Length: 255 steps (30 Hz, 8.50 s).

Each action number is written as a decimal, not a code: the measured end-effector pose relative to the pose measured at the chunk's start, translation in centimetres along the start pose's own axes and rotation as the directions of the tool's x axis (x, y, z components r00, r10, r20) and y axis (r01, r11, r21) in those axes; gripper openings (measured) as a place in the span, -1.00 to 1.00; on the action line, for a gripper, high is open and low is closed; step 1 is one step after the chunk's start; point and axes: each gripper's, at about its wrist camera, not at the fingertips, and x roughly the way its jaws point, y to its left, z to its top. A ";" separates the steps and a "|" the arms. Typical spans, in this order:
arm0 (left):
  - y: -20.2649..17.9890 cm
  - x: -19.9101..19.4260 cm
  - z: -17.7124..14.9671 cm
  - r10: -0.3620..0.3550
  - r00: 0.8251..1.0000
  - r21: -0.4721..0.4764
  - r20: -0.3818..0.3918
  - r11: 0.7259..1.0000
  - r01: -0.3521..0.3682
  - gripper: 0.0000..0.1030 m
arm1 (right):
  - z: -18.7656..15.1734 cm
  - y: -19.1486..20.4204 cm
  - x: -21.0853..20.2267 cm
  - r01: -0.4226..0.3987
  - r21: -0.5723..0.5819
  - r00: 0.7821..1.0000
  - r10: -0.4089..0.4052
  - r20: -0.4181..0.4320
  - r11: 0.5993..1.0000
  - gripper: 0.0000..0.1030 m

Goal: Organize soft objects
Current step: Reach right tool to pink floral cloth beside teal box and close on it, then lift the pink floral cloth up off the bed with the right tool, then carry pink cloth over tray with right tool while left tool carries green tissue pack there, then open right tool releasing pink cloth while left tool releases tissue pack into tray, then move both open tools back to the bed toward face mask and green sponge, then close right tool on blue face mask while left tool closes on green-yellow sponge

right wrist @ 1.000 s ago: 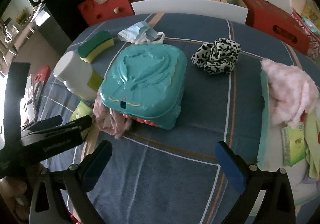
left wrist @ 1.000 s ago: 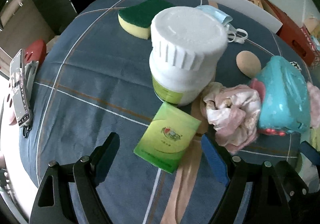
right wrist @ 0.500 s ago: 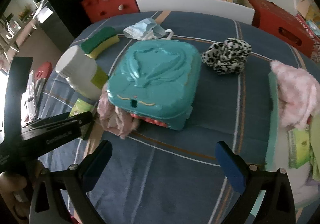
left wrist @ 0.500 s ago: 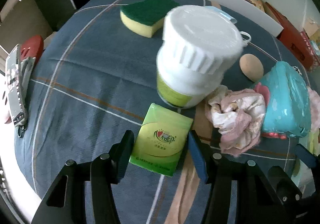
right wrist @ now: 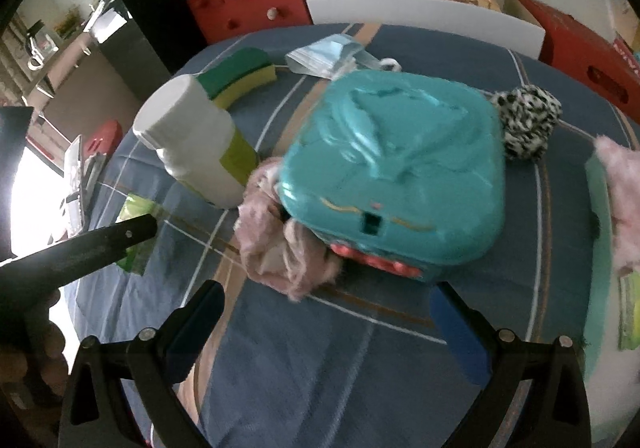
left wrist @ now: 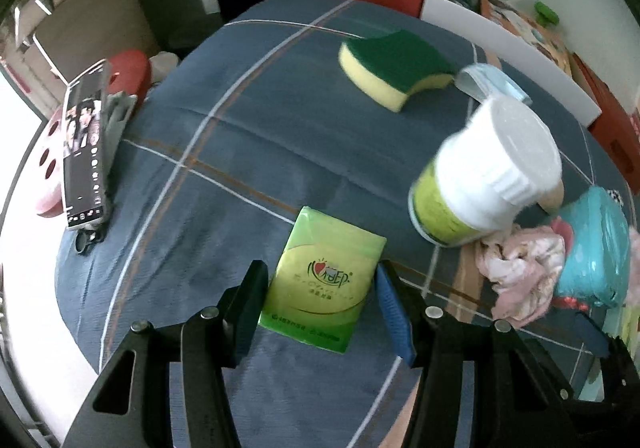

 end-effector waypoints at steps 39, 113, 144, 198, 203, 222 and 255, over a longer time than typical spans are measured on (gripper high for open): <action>0.3 -1.2 -0.3 -0.016 0.999 -0.019 0.035 1.000 0.016 0.10 | 1.1 3.2 2.0 0.003 -0.034 0.996 0.000 0.091 0.999 -0.66; -34.6 -9.9 -11.2 -0.457 0.888 0.697 0.047 0.652 0.299 0.10 | -7.2 -31.5 -20.8 0.221 0.738 0.846 -0.502 0.180 0.638 -0.67; -35.6 -8.0 -11.7 -0.411 0.911 0.677 -0.022 0.665 0.316 0.37 | -8.9 -34.5 -17.9 0.278 0.755 0.881 -0.471 0.047 0.594 0.30; -11.3 -10.2 0.9 -0.128 0.967 0.097 0.221 0.989 0.109 0.77 | 1.1 -14.1 -14.2 0.193 0.283 0.932 -0.266 0.247 0.940 1.00; -9.1 -9.4 2.5 -0.143 0.969 0.061 0.199 0.989 0.134 0.76 | 2.6 -13.4 -13.5 0.162 0.279 0.941 -0.233 0.247 0.947 1.00; -2.3 -4.6 9.3 -0.097 0.987 -0.010 0.131 0.995 0.099 0.76 | 8.9 -8.3 -9.8 0.091 0.170 0.970 -0.126 0.209 0.981 1.00; -7.7 5.0 16.5 -0.100 0.995 0.430 -0.012 0.898 0.095 0.77 | 22.5 -1.2 6.9 -0.043 -0.120 0.967 0.011 -0.256 0.992 1.00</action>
